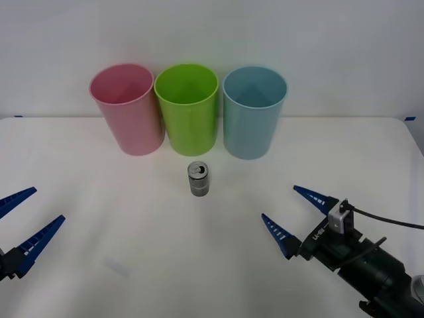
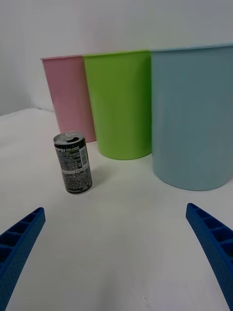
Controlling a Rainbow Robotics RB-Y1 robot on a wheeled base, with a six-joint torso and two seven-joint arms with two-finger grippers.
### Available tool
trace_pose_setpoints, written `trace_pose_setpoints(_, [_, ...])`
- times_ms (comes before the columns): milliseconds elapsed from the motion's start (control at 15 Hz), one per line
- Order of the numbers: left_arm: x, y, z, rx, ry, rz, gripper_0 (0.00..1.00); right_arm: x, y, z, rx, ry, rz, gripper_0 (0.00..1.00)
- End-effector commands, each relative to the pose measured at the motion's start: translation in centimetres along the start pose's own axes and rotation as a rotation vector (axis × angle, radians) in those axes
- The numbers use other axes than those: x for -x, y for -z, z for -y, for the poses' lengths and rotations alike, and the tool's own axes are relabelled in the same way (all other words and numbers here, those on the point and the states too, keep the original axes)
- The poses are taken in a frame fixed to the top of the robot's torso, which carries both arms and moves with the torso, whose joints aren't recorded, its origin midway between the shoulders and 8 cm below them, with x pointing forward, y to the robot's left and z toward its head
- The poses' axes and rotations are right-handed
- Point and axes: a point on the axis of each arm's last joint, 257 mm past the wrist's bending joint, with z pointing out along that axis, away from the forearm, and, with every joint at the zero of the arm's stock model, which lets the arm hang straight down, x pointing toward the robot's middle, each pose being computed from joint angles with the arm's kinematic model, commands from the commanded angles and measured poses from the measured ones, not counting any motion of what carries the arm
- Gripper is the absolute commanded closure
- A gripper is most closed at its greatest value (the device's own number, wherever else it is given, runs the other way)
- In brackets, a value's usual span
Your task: Grasp the object on the table and drop it into the matching bin: aluminum can to the light blue bin, PET bottle to the pink bin.
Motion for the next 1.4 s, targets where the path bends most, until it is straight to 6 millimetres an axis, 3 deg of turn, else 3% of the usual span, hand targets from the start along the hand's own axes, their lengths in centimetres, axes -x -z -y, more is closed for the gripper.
trace_pose_setpoints(67, [0.0, 0.0, 0.0, 0.0, 0.0, 0.0, 0.0, -0.9, -2.2, -0.7, 0.021, -0.005, 0.0, 0.0])
trace_pose_setpoints(1400, [0.0, 0.0, 0.0, 0.0, 0.0, 0.0, 0.0, -3.8, -15.5, -5.3, 0.047, 0.007, -0.067, 0.0])
